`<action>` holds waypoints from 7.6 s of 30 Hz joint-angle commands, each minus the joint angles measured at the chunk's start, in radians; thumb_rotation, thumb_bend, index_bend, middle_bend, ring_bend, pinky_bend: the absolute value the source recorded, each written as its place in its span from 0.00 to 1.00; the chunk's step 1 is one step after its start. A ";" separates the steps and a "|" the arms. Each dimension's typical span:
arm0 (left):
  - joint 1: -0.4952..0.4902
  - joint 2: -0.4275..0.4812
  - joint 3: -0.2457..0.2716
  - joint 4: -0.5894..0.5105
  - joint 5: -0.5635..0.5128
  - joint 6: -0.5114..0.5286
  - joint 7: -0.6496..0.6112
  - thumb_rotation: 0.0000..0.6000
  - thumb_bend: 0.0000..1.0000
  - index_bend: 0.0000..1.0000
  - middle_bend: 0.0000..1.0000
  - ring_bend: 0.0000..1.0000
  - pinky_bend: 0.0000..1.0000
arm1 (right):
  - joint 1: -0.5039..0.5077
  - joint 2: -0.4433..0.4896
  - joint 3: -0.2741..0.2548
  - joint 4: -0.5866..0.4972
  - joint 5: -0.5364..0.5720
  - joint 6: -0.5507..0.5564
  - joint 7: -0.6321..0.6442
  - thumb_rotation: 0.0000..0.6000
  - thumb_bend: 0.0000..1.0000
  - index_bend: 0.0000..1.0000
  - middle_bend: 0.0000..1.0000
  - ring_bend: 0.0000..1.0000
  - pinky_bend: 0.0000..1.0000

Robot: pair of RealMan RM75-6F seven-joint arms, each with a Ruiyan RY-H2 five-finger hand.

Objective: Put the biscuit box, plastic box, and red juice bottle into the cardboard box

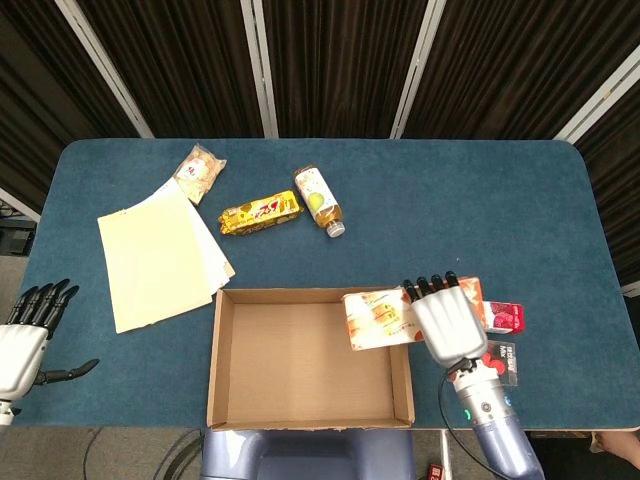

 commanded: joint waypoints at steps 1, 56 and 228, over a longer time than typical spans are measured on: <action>0.000 0.007 0.008 0.001 0.017 0.006 -0.019 0.70 0.06 0.00 0.00 0.00 0.00 | -0.004 -0.156 -0.037 -0.005 0.011 0.069 -0.109 1.00 0.25 0.61 0.47 0.50 0.70; -0.011 -0.054 -0.029 0.013 -0.090 -0.028 0.114 0.71 0.05 0.00 0.00 0.00 0.01 | 0.055 0.336 0.119 0.111 0.134 -0.167 0.385 1.00 0.00 0.00 0.00 0.00 0.09; -0.002 -0.016 -0.014 0.012 -0.006 0.033 0.023 0.70 0.02 0.00 0.00 0.00 0.00 | 0.282 0.039 0.003 -0.005 0.264 -0.003 -0.036 1.00 0.00 0.00 0.00 0.00 0.09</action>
